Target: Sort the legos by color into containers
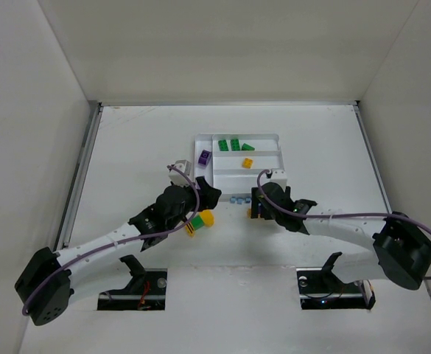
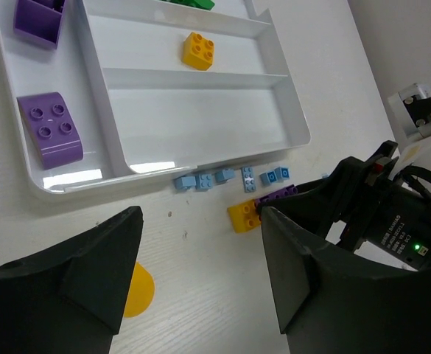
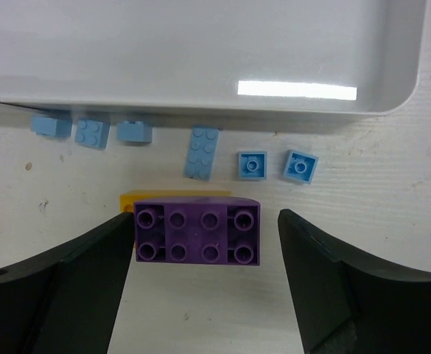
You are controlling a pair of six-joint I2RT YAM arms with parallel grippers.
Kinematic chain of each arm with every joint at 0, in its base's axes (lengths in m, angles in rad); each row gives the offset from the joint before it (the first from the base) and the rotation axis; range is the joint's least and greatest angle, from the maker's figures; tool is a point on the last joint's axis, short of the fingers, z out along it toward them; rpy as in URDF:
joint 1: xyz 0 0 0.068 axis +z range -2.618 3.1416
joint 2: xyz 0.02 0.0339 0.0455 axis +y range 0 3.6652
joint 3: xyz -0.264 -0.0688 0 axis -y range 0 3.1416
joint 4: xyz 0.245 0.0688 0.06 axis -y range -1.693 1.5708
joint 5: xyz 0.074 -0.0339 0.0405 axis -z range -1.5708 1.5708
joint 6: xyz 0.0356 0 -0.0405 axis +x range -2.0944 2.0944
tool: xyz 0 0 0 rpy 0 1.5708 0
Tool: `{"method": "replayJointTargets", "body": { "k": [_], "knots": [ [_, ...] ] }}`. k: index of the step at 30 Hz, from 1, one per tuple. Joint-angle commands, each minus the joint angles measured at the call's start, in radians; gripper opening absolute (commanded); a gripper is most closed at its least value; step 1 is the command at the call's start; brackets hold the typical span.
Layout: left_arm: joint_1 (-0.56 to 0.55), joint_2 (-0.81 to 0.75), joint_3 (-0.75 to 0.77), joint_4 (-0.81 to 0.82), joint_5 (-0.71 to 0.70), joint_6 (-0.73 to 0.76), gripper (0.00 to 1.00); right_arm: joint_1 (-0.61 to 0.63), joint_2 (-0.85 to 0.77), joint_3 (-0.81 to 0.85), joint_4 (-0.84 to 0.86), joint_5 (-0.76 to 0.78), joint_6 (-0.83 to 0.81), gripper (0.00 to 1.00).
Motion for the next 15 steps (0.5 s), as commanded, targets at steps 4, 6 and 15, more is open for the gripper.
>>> {"method": "replayJointTargets", "body": {
  "k": [4,6,15],
  "knots": [
    [-0.001,0.009,0.011,0.061,0.008,0.013,0.62,-0.015,0.010,0.030,0.061,-0.047,-0.011,0.78],
    [-0.004,0.015,0.010,0.064,0.005,0.008,0.63,-0.020,0.014,0.028,0.061,-0.051,-0.013,0.78],
    [-0.009,0.026,0.004,0.092,0.017,0.005,0.68,-0.028,0.032,0.023,0.081,-0.096,-0.013,0.74]
  ]
}}
